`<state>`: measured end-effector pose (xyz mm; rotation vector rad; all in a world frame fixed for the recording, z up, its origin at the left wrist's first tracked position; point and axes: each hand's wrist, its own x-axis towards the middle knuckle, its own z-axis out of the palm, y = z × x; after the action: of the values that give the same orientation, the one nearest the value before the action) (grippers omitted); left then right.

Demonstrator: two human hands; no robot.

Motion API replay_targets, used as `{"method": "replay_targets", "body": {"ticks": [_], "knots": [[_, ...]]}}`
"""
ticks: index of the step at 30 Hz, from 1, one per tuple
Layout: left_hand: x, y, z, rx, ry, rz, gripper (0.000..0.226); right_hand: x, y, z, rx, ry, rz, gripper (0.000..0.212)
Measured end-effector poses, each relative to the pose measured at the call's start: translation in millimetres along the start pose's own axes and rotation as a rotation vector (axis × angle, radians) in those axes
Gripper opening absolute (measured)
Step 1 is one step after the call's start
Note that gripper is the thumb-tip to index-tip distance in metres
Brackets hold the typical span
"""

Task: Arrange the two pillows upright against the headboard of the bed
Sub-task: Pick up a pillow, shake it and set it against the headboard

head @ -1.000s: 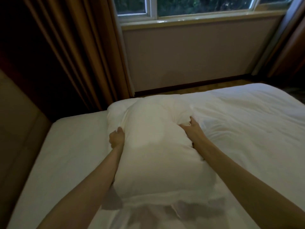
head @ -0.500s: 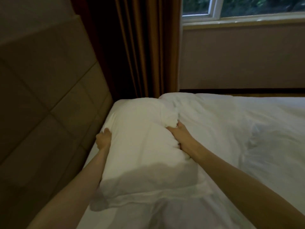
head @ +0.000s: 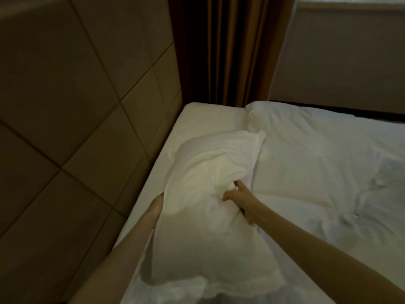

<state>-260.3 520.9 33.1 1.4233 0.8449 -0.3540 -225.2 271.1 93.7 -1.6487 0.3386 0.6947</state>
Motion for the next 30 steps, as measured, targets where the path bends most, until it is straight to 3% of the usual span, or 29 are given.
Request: {"method": "replay_targets", "body": {"ticks": [7, 13, 17, 20, 25, 30], "knots": [[-13, -4, -48, 0.241, 0.098, 0.203, 0.063, -4, -15, 61, 0.002, -0.175, -0.12, 0.041], [-37, -46, -97, 0.275, 0.124, 0.025, 0.066, -6, 16, 153, -0.05, -0.381, -0.166, 0.054], [-70, -68, -111, 0.363, 0.146, -0.002, 0.064, -7, 47, 199, -0.155, -0.486, -0.131, 0.06], [-102, -84, -116, 0.345, 0.206, -0.014, 0.062, -7, 48, 211, -0.19, -0.525, -0.066, 0.049], [-138, -88, -91, 0.469, 0.172, 0.018, 0.094, -5, 31, 197, -0.256, -0.558, -0.006, 0.022], [-137, -90, -47, 0.843, 0.229, -0.129, 0.124, -6, 32, 173, -0.295, -0.616, 0.012, 0.024]]}}
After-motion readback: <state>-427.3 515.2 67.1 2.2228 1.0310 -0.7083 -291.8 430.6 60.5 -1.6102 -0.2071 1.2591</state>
